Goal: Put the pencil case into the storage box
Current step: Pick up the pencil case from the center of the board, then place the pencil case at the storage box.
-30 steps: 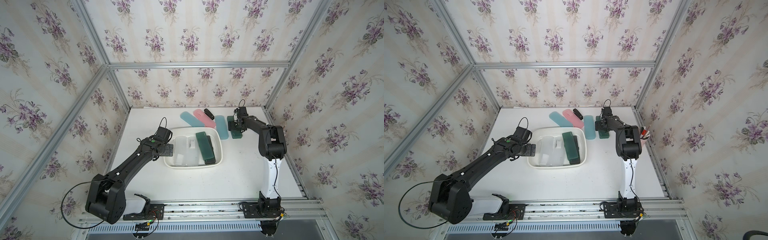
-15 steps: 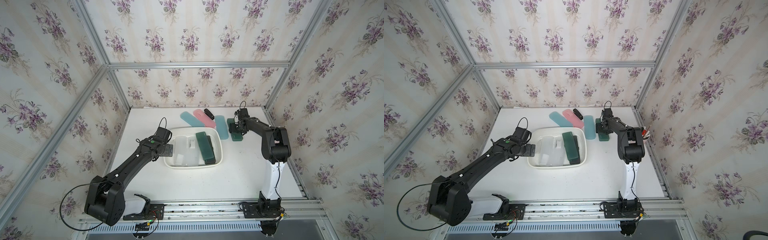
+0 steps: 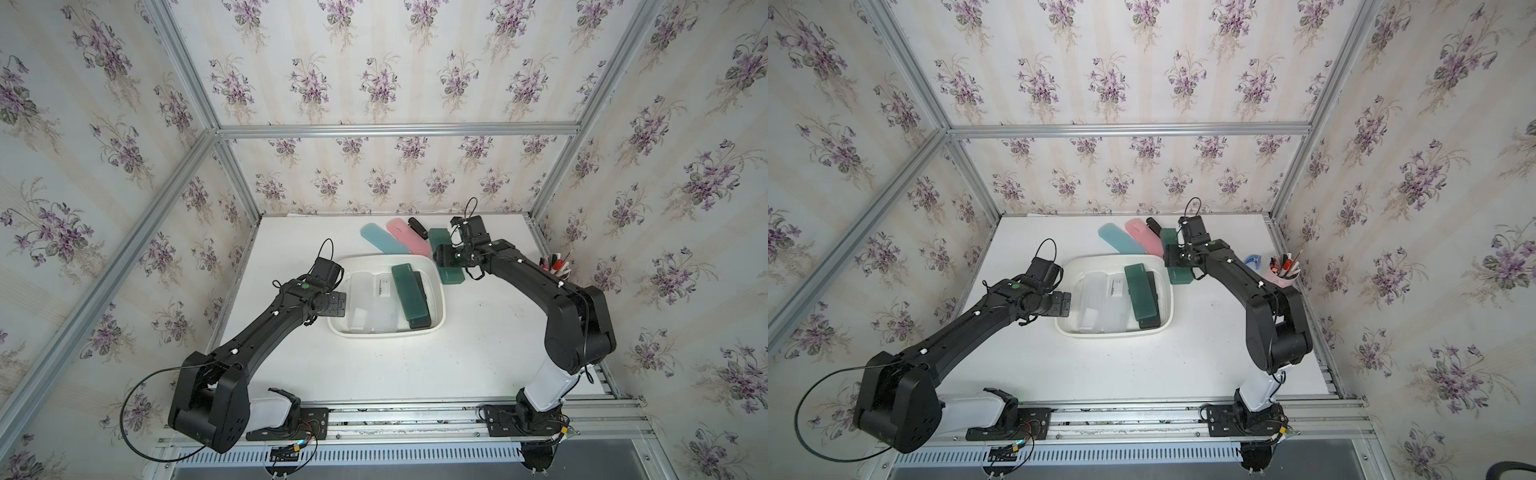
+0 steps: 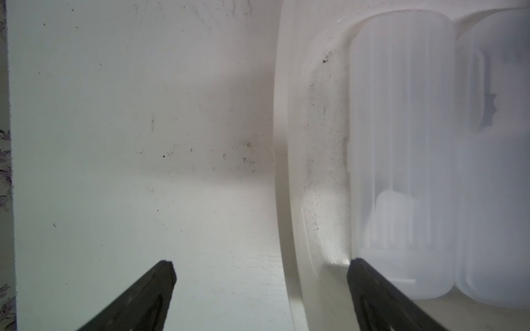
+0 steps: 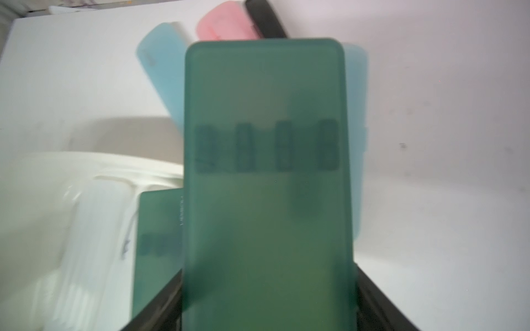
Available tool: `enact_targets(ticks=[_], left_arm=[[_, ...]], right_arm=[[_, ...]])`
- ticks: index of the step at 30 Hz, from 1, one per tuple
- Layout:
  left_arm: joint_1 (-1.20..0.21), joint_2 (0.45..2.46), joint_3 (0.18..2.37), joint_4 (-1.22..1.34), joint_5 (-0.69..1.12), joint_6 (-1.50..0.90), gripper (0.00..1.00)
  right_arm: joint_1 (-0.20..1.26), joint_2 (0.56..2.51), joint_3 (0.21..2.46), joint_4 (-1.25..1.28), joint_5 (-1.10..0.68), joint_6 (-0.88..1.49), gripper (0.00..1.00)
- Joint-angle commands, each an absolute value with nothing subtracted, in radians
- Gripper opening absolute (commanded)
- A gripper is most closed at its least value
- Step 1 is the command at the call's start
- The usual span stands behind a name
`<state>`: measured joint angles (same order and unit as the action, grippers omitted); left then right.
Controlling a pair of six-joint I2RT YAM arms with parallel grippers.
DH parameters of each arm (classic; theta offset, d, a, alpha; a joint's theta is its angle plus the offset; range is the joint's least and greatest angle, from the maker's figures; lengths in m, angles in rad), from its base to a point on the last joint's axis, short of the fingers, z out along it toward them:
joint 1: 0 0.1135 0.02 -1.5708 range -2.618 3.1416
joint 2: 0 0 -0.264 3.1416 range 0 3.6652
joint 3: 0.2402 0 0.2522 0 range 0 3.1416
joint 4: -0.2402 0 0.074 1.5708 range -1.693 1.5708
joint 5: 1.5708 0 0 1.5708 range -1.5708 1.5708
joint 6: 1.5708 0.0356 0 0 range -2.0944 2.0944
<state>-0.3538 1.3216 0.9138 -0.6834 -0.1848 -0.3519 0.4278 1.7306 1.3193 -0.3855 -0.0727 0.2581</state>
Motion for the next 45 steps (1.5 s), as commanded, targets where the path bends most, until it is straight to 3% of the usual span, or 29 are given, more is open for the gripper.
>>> enact_targets(ticks=[1, 8, 14, 39, 45], left_arm=[[-0.354, 1.322, 0.907, -0.656, -0.166, -0.359, 0.99], [-0.354, 1.295, 0.886, -0.662, -0.179, -0.345, 0.99], [-0.351, 1.247, 0.867, -0.68, -0.204, -0.338, 0.99], [-0.346, 1.218, 0.827, -0.667, -0.205, -0.327, 0.99], [-0.346, 1.222, 0.831, -0.672, -0.202, -0.325, 0.99]], right_arm=[[0.52, 1.734, 1.318, -0.344, -0.022, 0.394, 0.67], [0.727, 1.87, 1.402, -0.279, 0.006, 0.509, 0.66], [0.819, 2.027, 1.553, -0.31, 0.017, 0.532, 0.66], [0.861, 1.958, 1.359, -0.341, 0.169, 0.607, 0.67], [0.866, 1.988, 1.43, -0.408, 0.218, 0.588, 0.89]])
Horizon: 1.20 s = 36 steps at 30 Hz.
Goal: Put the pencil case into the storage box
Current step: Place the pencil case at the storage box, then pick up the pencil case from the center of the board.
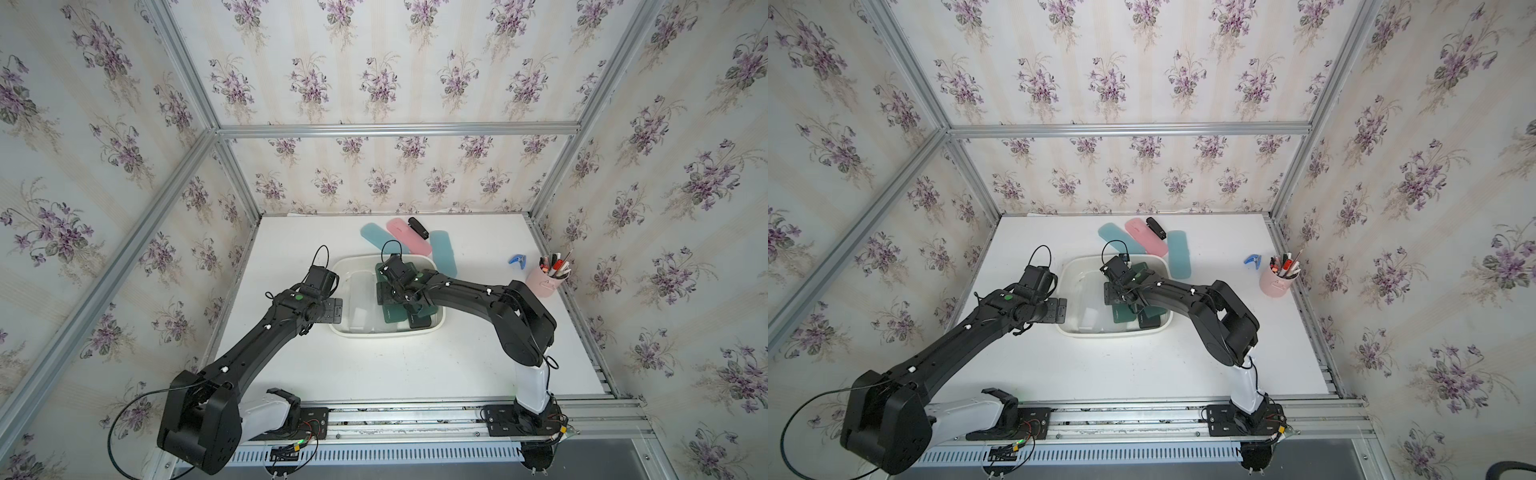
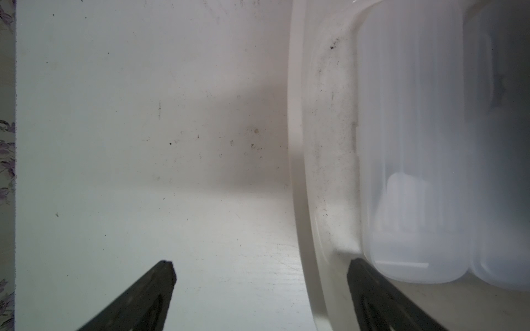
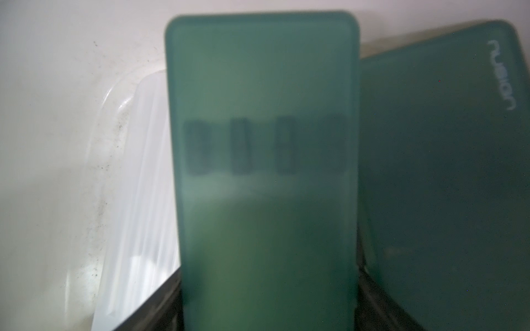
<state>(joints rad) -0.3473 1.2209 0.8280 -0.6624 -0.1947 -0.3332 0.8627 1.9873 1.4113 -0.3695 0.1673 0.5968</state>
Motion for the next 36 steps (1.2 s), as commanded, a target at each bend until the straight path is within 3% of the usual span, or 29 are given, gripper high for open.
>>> enact_targets(ticks=[1, 11, 17, 23, 36], left_arm=[[-0.346, 1.222, 0.833, -0.671, -0.202, -0.327, 0.99], [-0.346, 1.231, 0.857, -0.678, -0.202, -0.321, 0.99], [-0.345, 1.233, 0.866, -0.684, -0.202, -0.316, 0.99], [-0.346, 1.255, 0.867, -0.684, -0.223, -0.316, 0.99], [-0.346, 1.279, 0.859, -0.689, -0.258, -0.318, 0.99]], right_arm=[[0.867, 1.979, 1.429, -0.405, 0.221, 0.588, 0.91], [0.849, 1.839, 1.432, -0.488, 0.32, 0.528, 0.97], [0.597, 1.77, 1.387, -0.479, 0.281, 0.36, 1.0], [0.381, 1.928, 1.479, -0.441, 0.221, 0.206, 1.0], [0.334, 2.261, 1.767, -0.477, 0.186, 0.109, 0.99]])
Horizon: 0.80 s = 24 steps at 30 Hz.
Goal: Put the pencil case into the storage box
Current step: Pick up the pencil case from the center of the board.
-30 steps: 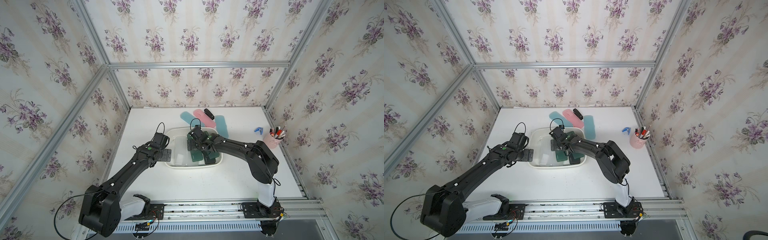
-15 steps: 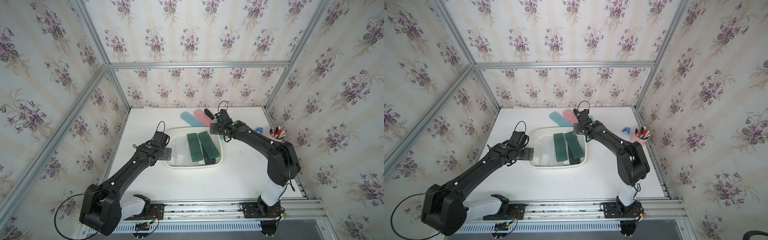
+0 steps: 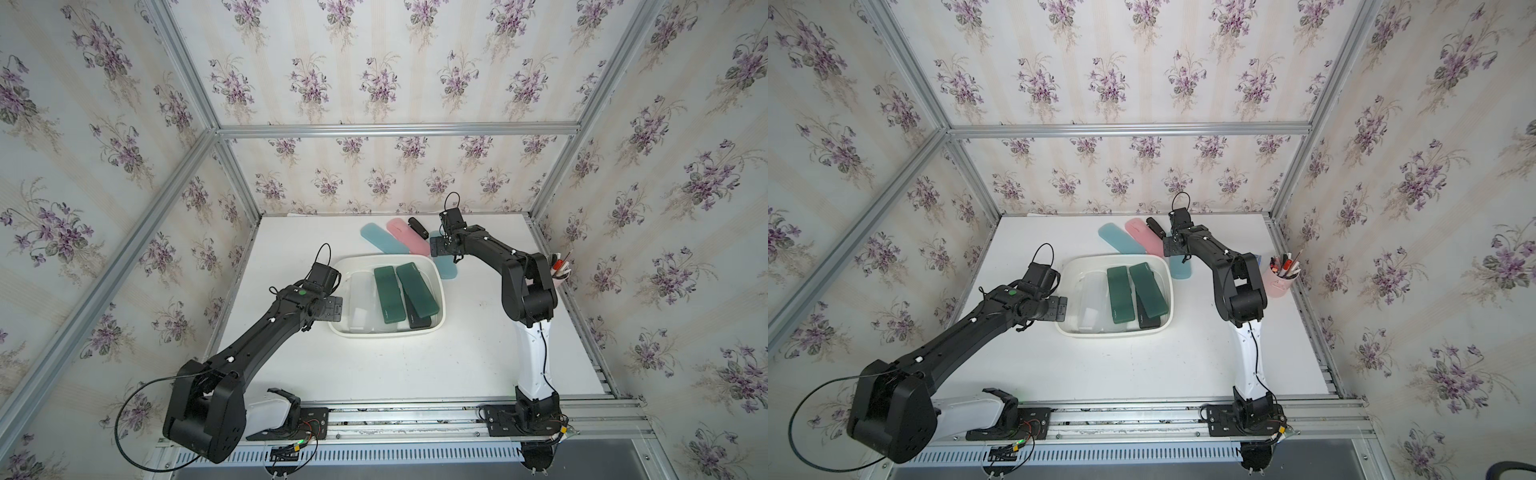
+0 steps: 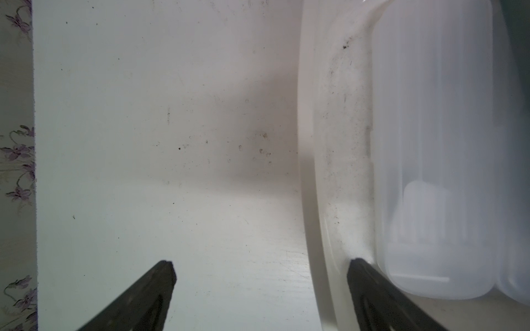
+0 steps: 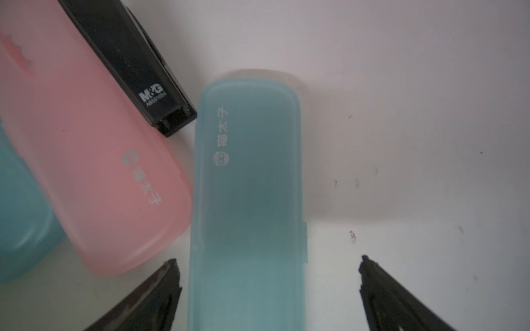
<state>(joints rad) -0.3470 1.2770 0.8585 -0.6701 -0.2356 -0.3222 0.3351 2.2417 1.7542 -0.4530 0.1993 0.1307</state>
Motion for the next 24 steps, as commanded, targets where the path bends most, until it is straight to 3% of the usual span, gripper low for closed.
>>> enact_targets(ticks=[1, 12, 17, 24], left_arm=[[-0.346, 1.279, 0.859, -0.688, -0.259, -0.318, 0.99], [-0.346, 1.276, 0.858, -0.686, -0.256, -0.317, 0.99], [-0.346, 1.272, 0.855, -0.683, -0.251, -0.312, 0.99], [-0.346, 1.266, 0.852, -0.68, -0.248, -0.313, 0.99]], right_arm=[[0.334, 2.268, 1.765, -0.473, 0.185, 0.109, 0.99], [0.295, 2.244, 1.665, -0.442, 0.197, 0.121, 0.98], [0.243, 2.179, 1.565, -0.379, 0.064, 0.103, 0.98], [0.218, 2.188, 1.566, -0.392, 0.02, 0.064, 0.85]])
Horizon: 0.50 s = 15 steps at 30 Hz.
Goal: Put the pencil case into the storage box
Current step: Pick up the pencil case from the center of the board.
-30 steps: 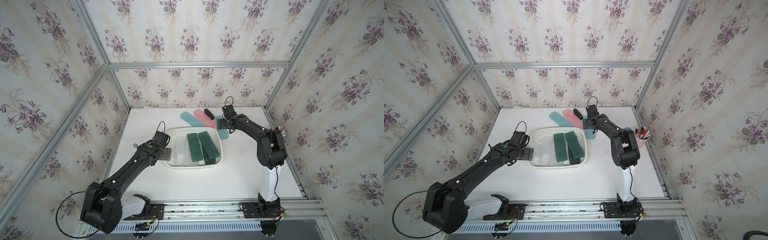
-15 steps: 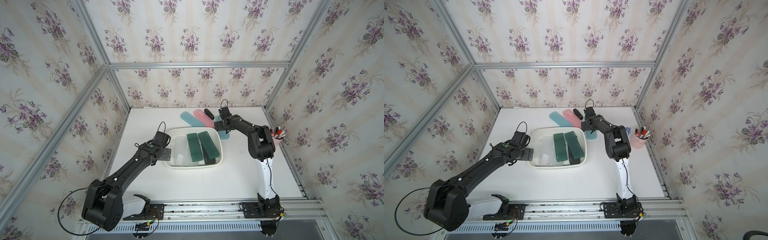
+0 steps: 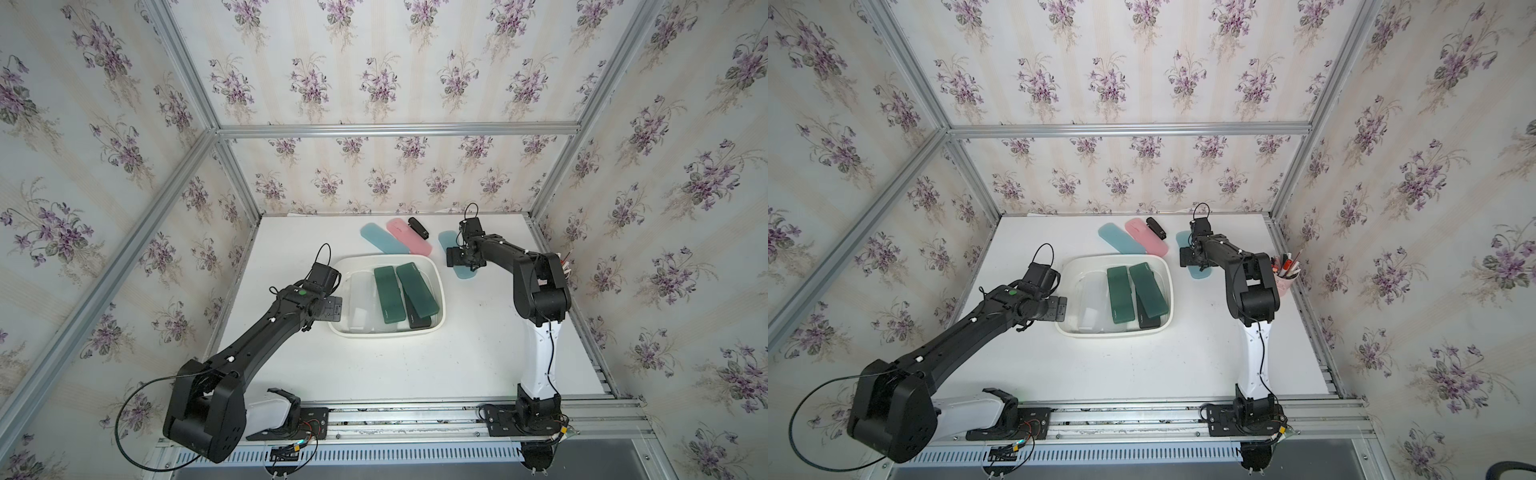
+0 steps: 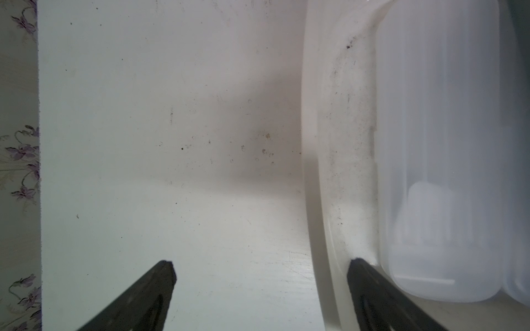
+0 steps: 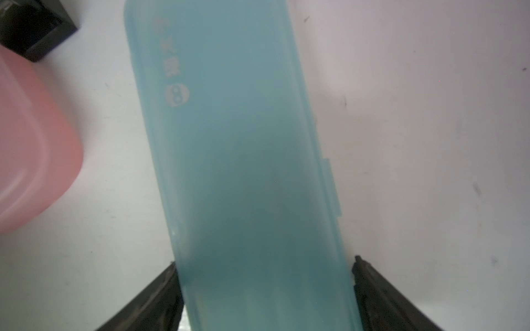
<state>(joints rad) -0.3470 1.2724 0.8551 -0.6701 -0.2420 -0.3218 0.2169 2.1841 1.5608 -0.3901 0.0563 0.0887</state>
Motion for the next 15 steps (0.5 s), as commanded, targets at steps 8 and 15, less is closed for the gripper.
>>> enact_targets(ticks=[8, 15], left_arm=[[-0.346, 1.261, 0.85, -0.68, -0.247, -0.315, 0.99], [-0.347, 1.242, 0.841, -0.679, -0.24, -0.317, 0.99]], right_arm=[[0.217, 2.133, 1.503, -0.366, -0.004, 0.097, 0.75], [0.218, 2.025, 1.408, -0.332, -0.045, 0.152, 0.71]])
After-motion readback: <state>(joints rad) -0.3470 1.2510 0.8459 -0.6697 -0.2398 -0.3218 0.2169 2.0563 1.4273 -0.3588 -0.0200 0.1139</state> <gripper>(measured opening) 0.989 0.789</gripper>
